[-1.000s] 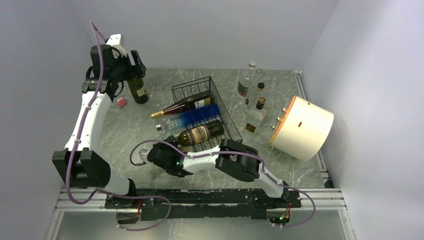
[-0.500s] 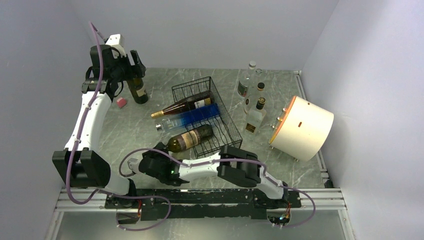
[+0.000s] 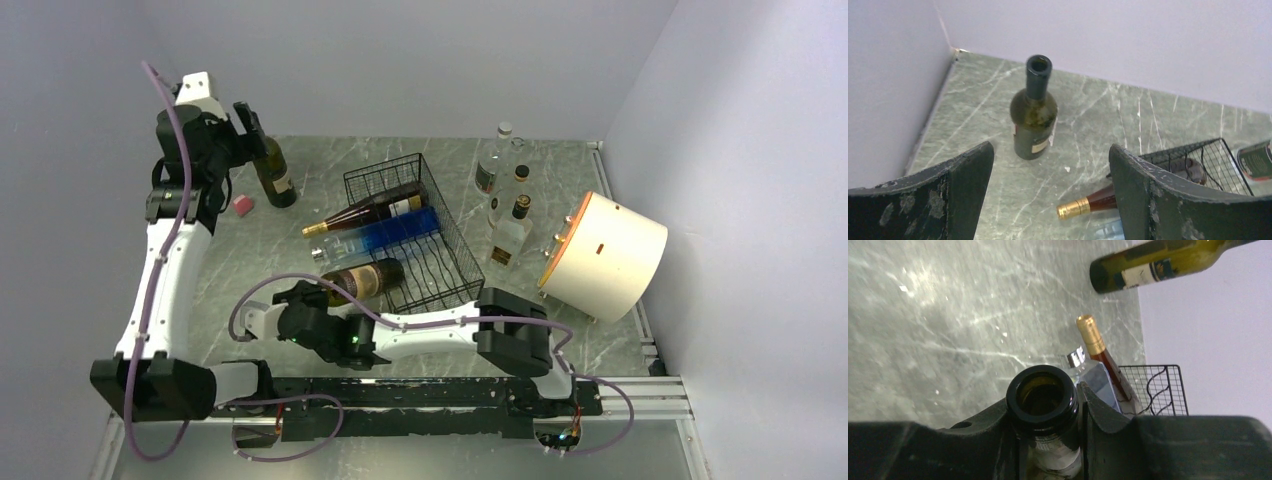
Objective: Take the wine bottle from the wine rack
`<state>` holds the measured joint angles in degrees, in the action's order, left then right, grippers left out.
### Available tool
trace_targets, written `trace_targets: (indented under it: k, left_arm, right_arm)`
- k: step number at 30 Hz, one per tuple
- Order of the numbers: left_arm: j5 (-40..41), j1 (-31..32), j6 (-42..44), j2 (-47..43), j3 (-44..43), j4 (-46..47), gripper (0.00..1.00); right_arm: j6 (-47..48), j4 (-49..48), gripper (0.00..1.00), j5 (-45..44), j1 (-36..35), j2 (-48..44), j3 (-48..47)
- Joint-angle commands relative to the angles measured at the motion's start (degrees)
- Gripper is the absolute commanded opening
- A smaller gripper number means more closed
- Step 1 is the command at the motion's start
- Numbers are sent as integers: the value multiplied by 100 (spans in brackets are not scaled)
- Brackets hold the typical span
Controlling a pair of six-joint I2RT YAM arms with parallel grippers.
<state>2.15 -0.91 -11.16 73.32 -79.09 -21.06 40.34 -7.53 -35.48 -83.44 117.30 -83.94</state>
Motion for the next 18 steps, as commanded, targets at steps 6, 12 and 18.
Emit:
trace_targets:
  k: [6,12,18]
  left_arm:
    - [1429,-32,-67,-779,439,770,88]
    - [1294,-32,-83,-721,416,766,86]
    - [1136,-25,-90,-746,512,880,85]
  right_arm:
    - [-1460,-960,22,686,-97,-1162,477]
    - [-2018,-1465,21,880,-59,-1872,952]
    - [-2924,-1349,20,937,260,-2085,1134]
